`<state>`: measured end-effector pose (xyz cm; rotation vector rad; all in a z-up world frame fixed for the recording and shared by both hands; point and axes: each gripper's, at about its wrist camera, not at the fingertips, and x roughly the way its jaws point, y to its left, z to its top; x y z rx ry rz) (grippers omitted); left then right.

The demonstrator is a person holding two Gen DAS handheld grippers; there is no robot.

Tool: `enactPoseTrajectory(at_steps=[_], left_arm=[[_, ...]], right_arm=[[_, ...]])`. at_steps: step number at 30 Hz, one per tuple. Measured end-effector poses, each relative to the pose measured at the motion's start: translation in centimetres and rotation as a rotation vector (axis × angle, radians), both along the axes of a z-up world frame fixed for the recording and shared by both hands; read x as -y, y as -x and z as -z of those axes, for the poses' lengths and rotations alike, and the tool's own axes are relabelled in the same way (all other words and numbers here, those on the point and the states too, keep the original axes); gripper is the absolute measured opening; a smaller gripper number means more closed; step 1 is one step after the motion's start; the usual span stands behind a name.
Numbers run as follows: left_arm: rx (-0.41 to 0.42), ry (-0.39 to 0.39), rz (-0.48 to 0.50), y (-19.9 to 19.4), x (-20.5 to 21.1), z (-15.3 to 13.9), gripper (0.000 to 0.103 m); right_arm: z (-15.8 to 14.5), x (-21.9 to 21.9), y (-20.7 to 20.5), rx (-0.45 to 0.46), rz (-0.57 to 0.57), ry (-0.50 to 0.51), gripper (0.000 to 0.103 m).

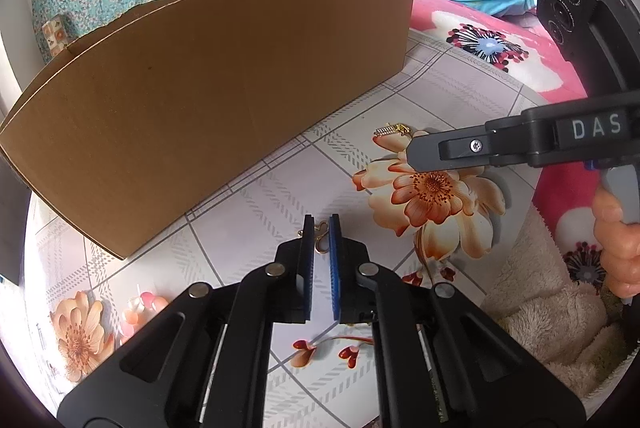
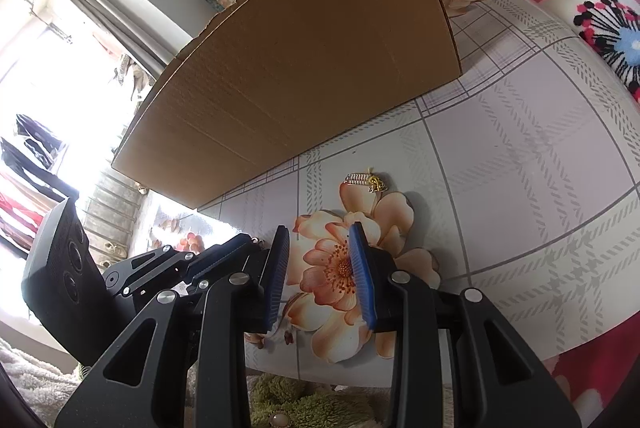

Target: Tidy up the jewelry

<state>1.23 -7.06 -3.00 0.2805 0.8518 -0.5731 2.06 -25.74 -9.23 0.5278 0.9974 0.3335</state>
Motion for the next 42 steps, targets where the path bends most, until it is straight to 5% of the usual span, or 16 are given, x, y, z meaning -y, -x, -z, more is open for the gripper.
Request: enactPoseTrajectory(at_steps=[6, 8, 10, 11, 42], left_arm=[[-0.032, 0.043, -0.007, -0.3, -0.8, -0.3, 0.006], [-0.030, 0.057, -0.012, -0.4, -1.0, -0.5, 0.013], [-0.028, 0.056, -0.011, -0.3, -1.1, -0.7, 0.035], [-0.028, 0.052, -0.004, -0.3, -1.0, -0.7, 0.036], [-0.197, -0.185, 0.176, -2.9, 1.7, -1.0, 0.016]], right_arm=[[-0.5, 0.0, 0.0, 0.011, 0.000, 0.005, 0.031], [-0.5, 0.1, 0.0, 0.010, -0.001, 0.003, 0.031], [-0.4, 0.1, 0.0, 0.004, -0.003, 0.000, 0.031], [-0.3, 0.0, 0.0, 0.002, -0.004, 0.000, 0.031], [-0.3, 1.2, -1.9, 0.043, 0.047, -0.062, 0.031]])
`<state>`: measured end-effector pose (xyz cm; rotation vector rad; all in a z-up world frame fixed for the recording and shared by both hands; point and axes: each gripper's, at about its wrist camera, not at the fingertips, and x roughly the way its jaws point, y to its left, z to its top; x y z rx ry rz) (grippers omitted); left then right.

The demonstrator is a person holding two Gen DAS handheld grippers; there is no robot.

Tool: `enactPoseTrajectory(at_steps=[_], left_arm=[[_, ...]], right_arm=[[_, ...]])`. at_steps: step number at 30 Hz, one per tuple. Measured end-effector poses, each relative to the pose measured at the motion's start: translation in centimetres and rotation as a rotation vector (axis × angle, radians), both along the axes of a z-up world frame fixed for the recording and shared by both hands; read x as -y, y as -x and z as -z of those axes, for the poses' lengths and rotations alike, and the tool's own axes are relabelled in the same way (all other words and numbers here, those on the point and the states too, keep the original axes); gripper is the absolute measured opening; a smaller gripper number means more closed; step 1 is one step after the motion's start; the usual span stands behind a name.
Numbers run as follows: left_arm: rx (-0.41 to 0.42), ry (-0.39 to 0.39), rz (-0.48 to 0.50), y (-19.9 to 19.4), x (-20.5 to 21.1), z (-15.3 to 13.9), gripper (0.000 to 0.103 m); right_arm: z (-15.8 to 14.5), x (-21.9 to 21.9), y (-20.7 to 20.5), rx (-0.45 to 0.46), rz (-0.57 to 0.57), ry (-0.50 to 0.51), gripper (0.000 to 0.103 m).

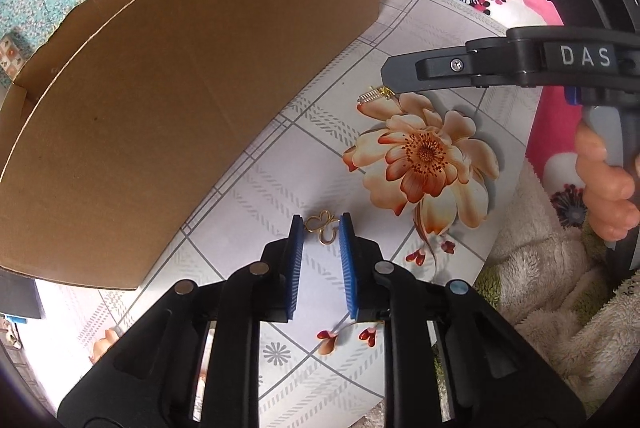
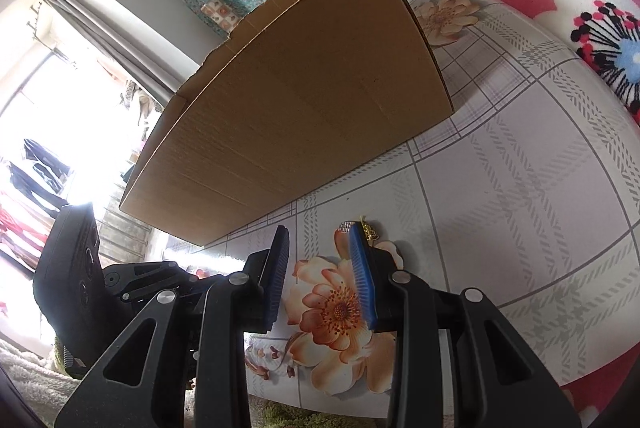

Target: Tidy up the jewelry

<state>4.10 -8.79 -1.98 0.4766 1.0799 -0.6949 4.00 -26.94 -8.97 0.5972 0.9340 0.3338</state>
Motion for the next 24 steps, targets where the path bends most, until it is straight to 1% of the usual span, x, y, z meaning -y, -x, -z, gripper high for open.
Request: enactPoseTrajectory(at_steps=[4, 6, 14, 16, 17, 18, 19, 21, 24], left_arm=[[0.007, -0.021, 0.027, 0.2, 0.9, 0.0, 0.007], [0.005, -0.027, 0.030, 0.2, 1.2, 0.0, 0.005], [0.004, -0.043, 0.010, 0.2, 1.8, 0.0, 0.005], [-0.003, -0.041, -0.010, -0.1, 2.0, 0.0, 0.005], [-0.006, -0.038, -0.018, -0.2, 2.2, 0.0, 0.006], [-0.007, -0.033, -0.026, -0.2, 2.4, -0.1, 0.010], [-0.005, -0.031, -0.038, -0.3, 2.4, -0.1, 0.020], [0.000, -0.032, -0.057, -0.5, 2.6, -0.3, 0.028], [-0.004, -0.037, -0.074, -0.8, 3.0, -0.2, 0.028]], right_arm=[[0.4, -0.1, -0.3, 0.000, -0.007, 0.011, 0.031], [0.5, 0.0, -0.4, 0.000, -0.009, 0.007, 0.031], [0.9, 1.3, 0.3, 0.008, -0.002, -0.017, 0.031], [1.0, 1.5, 0.5, 0.013, 0.000, -0.020, 0.031], [1.0, 1.6, 0.6, 0.014, 0.001, -0.023, 0.031], [1.0, 1.8, 0.7, 0.017, 0.003, -0.028, 0.031], [1.0, 1.9, 0.8, 0.020, 0.005, -0.030, 0.031], [1.0, 2.2, 1.0, 0.024, 0.009, -0.034, 0.031], [1.2, 2.6, 1.2, 0.026, 0.015, -0.043, 0.031]])
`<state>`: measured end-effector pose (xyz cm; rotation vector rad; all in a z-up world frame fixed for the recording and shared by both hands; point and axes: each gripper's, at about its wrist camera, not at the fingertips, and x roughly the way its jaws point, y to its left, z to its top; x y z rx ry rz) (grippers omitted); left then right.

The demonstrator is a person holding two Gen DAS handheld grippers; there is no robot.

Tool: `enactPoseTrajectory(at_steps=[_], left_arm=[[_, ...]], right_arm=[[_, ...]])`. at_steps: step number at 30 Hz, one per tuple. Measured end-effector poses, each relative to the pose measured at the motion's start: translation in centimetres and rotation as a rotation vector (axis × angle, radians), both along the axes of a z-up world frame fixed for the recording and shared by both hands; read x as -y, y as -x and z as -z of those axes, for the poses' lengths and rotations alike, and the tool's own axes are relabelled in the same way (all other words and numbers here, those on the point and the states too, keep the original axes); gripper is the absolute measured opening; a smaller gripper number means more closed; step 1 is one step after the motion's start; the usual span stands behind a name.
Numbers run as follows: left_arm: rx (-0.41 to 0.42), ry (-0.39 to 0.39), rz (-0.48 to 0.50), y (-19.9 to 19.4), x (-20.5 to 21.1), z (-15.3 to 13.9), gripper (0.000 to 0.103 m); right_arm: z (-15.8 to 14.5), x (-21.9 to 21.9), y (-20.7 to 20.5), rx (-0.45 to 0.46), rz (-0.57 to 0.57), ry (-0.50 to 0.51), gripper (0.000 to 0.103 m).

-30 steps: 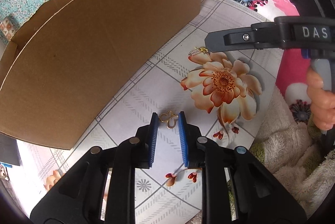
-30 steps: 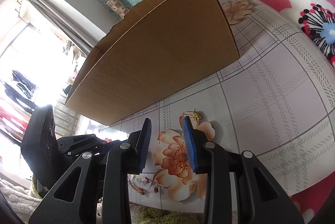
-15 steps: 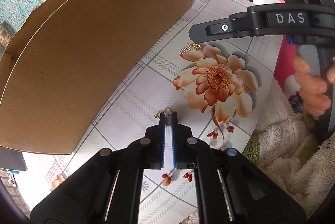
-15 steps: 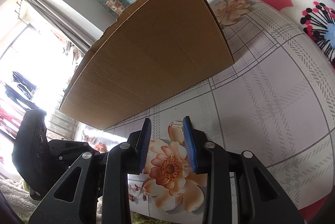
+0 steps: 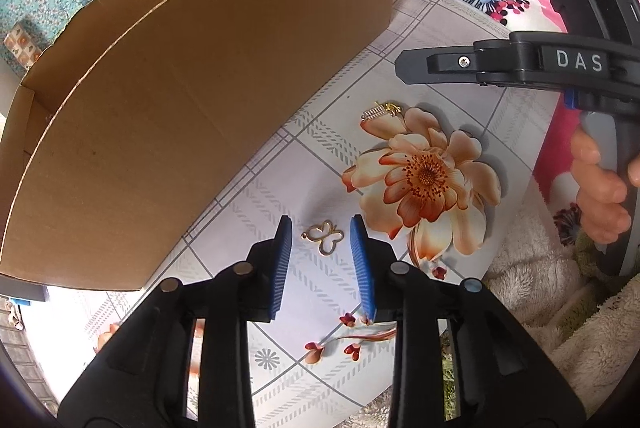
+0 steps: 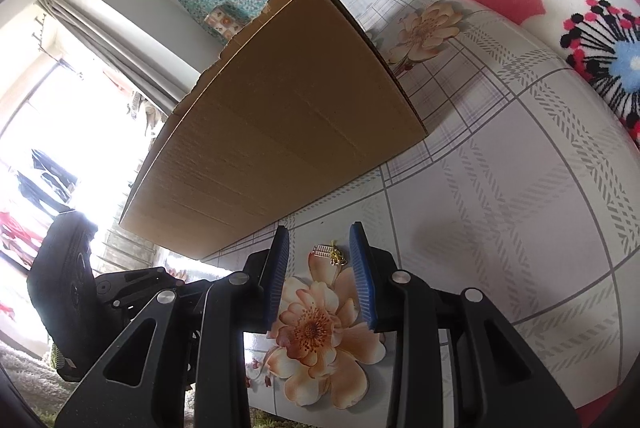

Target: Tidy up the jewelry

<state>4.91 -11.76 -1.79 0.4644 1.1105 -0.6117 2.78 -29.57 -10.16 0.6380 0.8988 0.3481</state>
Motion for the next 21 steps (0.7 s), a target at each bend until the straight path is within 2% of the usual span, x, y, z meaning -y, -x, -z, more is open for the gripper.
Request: enactPoseTrajectory(at_steps=[5, 7, 14, 15, 16, 21], left_arm=[[-0.022, 0.001, -0.010, -0.6, 0.2, 0.5, 0.028], [-0.037, 0.012, -0.001, -0.7, 0.2, 0.5, 0.021], [-0.010, -0.003, 0.045, -0.1, 0.7, 0.5, 0.013], [0.000, -0.009, 0.048, 0.1, 0.8, 0.5, 0.003], [0.006, -0.014, 0.052, 0.2, 0.9, 0.5, 0.001], [0.005, 0.006, 0.041, 0.3, 1.1, 0.5, 0.000]], right_arm=[[0.2, 0.5, 0.3, 0.005, 0.010, -0.008, 0.031], [0.2, 0.6, 0.4, 0.009, 0.016, -0.012, 0.031], [0.3, 0.9, 0.8, 0.015, 0.029, -0.017, 0.031], [0.3, 1.0, 0.9, 0.016, 0.030, -0.015, 0.031], [0.2, 1.0, 1.0, 0.016, 0.032, -0.015, 0.031], [-0.5, 0.9, 1.3, 0.020, 0.042, -0.007, 0.031]])
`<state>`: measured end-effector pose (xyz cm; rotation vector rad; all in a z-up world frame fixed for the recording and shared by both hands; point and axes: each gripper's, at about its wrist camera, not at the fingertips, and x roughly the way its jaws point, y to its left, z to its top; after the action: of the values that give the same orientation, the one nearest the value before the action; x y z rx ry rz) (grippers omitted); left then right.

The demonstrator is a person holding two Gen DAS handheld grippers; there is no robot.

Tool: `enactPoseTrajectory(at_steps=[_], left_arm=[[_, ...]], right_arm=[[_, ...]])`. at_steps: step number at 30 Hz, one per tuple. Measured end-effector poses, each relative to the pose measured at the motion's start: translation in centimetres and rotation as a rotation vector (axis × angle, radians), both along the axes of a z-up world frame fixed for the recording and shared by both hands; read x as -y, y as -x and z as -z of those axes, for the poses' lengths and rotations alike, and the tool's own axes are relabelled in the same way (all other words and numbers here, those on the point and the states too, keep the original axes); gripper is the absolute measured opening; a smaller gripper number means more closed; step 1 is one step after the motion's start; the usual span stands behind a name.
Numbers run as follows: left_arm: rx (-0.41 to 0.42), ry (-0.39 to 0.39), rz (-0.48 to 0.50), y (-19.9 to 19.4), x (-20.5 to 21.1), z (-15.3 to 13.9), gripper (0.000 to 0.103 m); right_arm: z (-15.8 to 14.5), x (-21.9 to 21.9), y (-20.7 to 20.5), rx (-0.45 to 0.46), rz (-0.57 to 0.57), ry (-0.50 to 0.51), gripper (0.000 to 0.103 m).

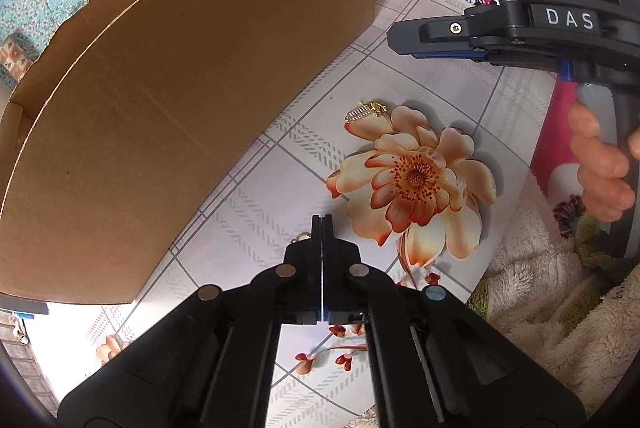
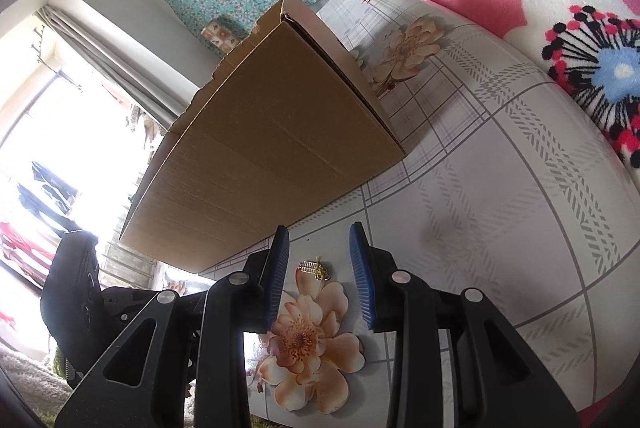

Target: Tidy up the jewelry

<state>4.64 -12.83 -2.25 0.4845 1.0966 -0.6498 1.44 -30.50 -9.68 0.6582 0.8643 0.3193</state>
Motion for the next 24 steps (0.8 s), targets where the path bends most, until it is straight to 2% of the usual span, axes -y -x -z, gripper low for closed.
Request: enactPoseTrajectory(at_steps=[5, 7, 11, 13, 18, 20, 22, 24], left_arm=[[-0.001, 0.052, -0.034, 0.3, -1.7, -0.9, 0.000], [0.004, 0.058, -0.053, 0.3, -2.3, -1.2, 0.012], [0.021, 0.061, -0.095, 0.8, -3.3, -1.4, 0.025], [0.028, 0.078, -0.125, 1.2, -4.1, -1.6, 0.037], [0.054, 0.092, -0.189, 2.1, -6.2, -1.6, 0.060], [0.071, 0.100, -0.205, 2.4, -6.7, -1.5, 0.062], [0.086, 0.105, -0.215, 2.7, -6.9, -1.3, 0.070], [0.100, 0.107, -0.212, 3.2, -7.2, -1.2, 0.071]], right_arm=[[-0.6, -0.1, 0.3, 0.006, 0.002, 0.010, 0.031], [-0.9, -0.4, 0.5, 0.008, -0.003, 0.014, 0.031], [-1.7, -1.5, 0.7, 0.015, -0.047, 0.040, 0.032], [-2.3, -2.6, 0.7, 0.019, -0.093, 0.074, 0.034], [-3.2, -6.1, 0.9, 0.017, -0.261, 0.260, 0.037], [-3.5, -7.2, 0.8, 0.008, -0.313, 0.315, 0.037], [-3.7, -8.2, 0.4, -0.013, -0.348, 0.309, 0.037], [-3.5, -9.3, 0.2, -0.056, -0.378, 0.291, 0.037]])
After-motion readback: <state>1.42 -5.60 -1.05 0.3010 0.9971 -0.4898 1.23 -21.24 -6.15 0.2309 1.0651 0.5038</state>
